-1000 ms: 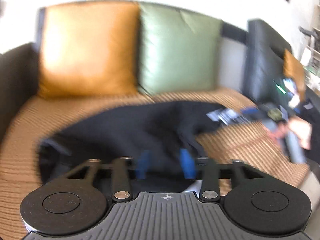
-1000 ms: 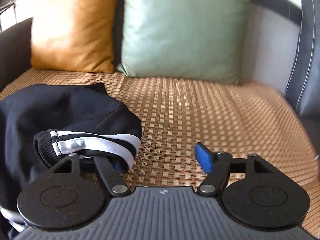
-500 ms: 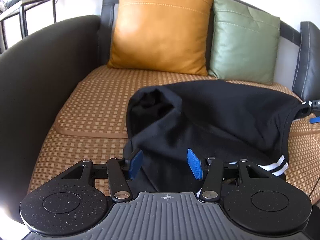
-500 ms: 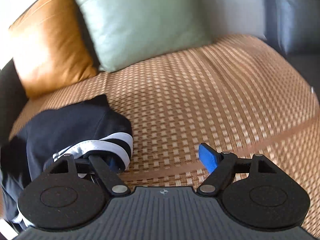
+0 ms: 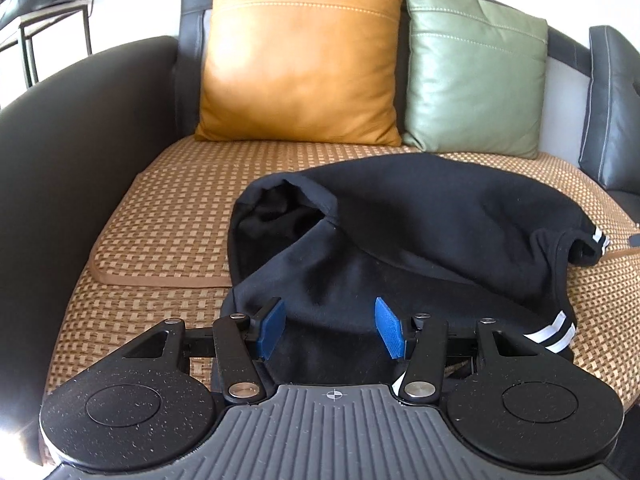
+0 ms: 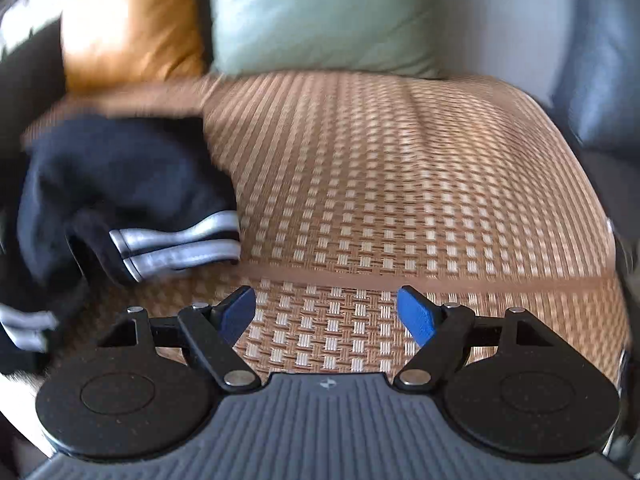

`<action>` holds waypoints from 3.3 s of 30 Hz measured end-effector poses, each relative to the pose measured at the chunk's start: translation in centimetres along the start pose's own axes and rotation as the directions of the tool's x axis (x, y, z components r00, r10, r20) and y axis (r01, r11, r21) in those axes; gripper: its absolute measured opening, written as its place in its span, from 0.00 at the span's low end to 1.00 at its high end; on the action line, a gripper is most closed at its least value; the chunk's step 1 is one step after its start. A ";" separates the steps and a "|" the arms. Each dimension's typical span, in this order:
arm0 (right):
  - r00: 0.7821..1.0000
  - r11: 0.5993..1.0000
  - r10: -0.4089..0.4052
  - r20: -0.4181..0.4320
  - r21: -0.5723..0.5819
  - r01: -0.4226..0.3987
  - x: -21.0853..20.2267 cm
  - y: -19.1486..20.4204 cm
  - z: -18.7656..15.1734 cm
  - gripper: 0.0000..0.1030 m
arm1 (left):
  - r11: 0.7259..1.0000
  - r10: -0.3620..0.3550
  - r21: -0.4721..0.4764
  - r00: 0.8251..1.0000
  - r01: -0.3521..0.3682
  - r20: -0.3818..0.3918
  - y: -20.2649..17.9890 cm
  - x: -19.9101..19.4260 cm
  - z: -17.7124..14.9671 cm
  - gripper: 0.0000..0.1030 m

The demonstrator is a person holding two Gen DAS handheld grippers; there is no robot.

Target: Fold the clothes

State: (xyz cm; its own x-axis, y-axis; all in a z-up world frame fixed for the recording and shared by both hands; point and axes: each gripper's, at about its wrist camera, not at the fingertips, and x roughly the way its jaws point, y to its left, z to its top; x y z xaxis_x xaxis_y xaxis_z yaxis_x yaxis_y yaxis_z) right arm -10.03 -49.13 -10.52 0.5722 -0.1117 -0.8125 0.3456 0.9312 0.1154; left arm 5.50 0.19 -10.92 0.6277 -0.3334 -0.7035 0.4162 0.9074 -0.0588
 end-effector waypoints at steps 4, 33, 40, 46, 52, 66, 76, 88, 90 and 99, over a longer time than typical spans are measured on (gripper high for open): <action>0.966 0.963 0.216 0.139 0.131 -0.234 -4.3 3.5 -1.5 0.79 | 1.000 0.010 -0.018 1.000 -0.010 0.016 0.2 -0.1 -0.1 0.65; 0.821 0.577 0.545 0.172 0.634 -0.515 9.7 26.3 -8.2 0.09 | 0.993 -0.111 0.013 0.987 0.113 -0.112 3.3 7.5 1.8 0.18; 0.731 0.574 0.626 0.272 0.474 -0.668 3.3 22.9 -5.3 0.08 | 0.964 -0.264 0.006 0.964 0.264 -0.030 0.1 0.5 1.6 0.00; 0.703 0.617 0.610 0.365 0.338 -0.711 -4.4 16.7 -4.3 0.08 | 0.892 -0.420 0.163 0.906 0.422 -0.048 -7.7 -4.9 0.8 0.00; 0.804 0.690 0.521 0.287 0.413 -0.594 -5.5 10.2 -10.5 0.08 | 0.838 -0.432 0.302 0.890 0.455 -0.141 -12.7 -5.5 -0.4 0.25; 0.807 0.636 0.531 0.258 0.509 -0.580 -0.2 10.0 -15.7 0.08 | 0.803 -0.387 0.448 0.915 0.393 -0.110 -24.7 -0.5 9.6 0.73; 0.791 0.598 0.555 0.256 0.538 -0.594 2.1 7.9 -16.6 0.08 | 0.627 -0.315 0.613 0.876 0.481 -0.365 -39.8 9.7 5.8 0.73; 0.781 0.598 0.572 0.252 0.524 -0.607 3.1 5.5 -17.1 0.08 | 0.710 -0.158 0.575 0.888 0.405 -0.431 -42.2 17.7 3.7 0.25; 0.782 0.601 0.570 0.251 0.522 -0.605 3.0 5.4 -17.1 0.08 | 0.732 -0.181 0.545 0.888 0.409 -0.424 -41.5 17.7 4.0 0.13; 0.801 0.651 0.544 0.251 0.476 -0.591 1.2 5.3 -16.1 0.08 | 0.890 -0.290 0.303 0.936 0.341 -0.202 -34.0 12.5 11.1 0.06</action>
State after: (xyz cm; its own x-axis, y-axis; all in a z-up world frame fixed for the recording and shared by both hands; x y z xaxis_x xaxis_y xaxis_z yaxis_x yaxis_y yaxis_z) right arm -19.49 -38.72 -20.06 0.8329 0.3298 -0.4443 0.2407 0.5071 0.8276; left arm 6.52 -37.71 -9.85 0.3339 -0.5231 -0.7842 0.7837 0.6163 -0.0774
